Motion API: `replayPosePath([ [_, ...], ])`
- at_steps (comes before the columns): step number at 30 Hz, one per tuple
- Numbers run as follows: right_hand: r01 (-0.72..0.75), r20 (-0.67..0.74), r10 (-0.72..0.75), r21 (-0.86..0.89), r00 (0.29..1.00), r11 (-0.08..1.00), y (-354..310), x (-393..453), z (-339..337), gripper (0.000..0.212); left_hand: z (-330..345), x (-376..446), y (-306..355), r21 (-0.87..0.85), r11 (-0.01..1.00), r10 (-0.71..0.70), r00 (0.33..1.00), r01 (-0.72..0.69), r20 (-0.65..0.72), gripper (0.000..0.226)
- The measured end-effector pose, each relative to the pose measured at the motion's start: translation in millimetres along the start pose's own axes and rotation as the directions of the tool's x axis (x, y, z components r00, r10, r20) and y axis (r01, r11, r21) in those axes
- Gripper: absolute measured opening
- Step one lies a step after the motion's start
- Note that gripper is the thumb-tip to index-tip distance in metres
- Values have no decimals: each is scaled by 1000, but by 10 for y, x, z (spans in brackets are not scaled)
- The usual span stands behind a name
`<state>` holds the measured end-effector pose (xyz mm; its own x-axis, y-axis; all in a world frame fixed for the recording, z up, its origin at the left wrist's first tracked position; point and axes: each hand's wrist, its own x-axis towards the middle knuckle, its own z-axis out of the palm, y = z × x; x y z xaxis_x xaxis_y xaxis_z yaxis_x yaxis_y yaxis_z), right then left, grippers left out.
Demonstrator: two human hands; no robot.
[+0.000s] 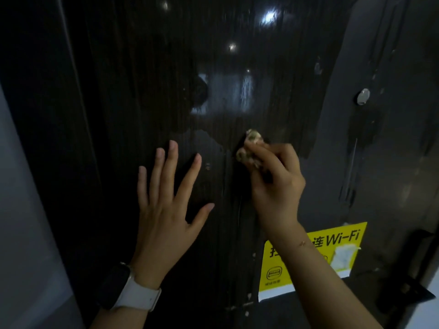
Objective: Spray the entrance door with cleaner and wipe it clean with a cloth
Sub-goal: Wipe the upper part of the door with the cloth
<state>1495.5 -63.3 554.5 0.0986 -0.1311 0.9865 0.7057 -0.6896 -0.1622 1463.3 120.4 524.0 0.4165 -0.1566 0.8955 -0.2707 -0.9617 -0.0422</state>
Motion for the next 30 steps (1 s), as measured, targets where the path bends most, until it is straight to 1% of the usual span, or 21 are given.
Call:
replayPosePath([
  [2, -8, -13, 9, 30, 1000, 1000, -13, -175, -2, 32, 26, -101, 14, -22, 999, -40, 999, 40, 20, 85],
  [4, 1, 30, -2, 48, 1000, 999, -11, -609, -14, 31, 41, -164, 20, -24, 998, -53, 998, 54, 36, 83],
  [6, -62, 90, 56, 64, 994, 996, 4, -1097, -32, 39, 49, -179, 19, -13, 998, -55, 997, 56, 50, 83],
  [8, -127, 117, 118, 74, 986, 989, 26, -1345, -39, 44, 49, -175, 22, -12, 998, -61, 997, 62, 57, 85],
  [11, -122, 104, 116, 57, 988, 991, -31, -1066, -29, 40, 42, -173, 26, -7, 998, -67, 996, 68, 66, 86],
  [13, -117, 45, 115, 59, 992, 991, -72, -692, 2, 34, 39, -174, 27, 3, 997, -71, 995, 71, 67, 85],
  [15, -131, -13, 132, 85, 991, 988, -87, -480, 44, 32, 39, -168, 31, 10, 997, -73, 995, 73, 66, 86],
  [17, -113, -17, 115, 91, 993, 989, -86, -616, 36, 31, 39, -169, 28, 6, 997, -73, 995, 72, 72, 86],
  [18, -117, 12, 117, 84, 993, 990, -78, -802, 17, 31, 39, -171, 24, 3, 997, -71, 995, 71, 72, 86],
  [20, -166, 79, 161, 64, 984, 984, -75, -1224, -45, 35, 35, -175, 21, 9, 998, -64, 995, 64, 71, 86],
  [22, -200, 106, 192, 68, 976, 977, -68, -1373, -77, 37, 38, -178, 22, 15, 998, -65, 995, 64, 69, 86],
  [24, -195, 105, 187, 64, 977, 979, -83, -1163, -63, 33, 34, -170, 35, 16, 998, -69, 995, 68, 71, 86],
  [27, -181, 22, 180, 50, 983, 982, -102, -690, 11, 36, 28, -163, 37, 24, 997, -79, 994, 78, 73, 86],
  [28, -176, 7, 176, 37, 984, 984, -92, -645, 39, 36, 29, -164, 37, 29, 997, -79, 994, 77, 74, 86],
  [30, -150, 31, 149, 10, 988, 989, -89, -757, 61, 40, 34, -172, 34, 29, 997, -76, 994, 74, 73, 86],
])
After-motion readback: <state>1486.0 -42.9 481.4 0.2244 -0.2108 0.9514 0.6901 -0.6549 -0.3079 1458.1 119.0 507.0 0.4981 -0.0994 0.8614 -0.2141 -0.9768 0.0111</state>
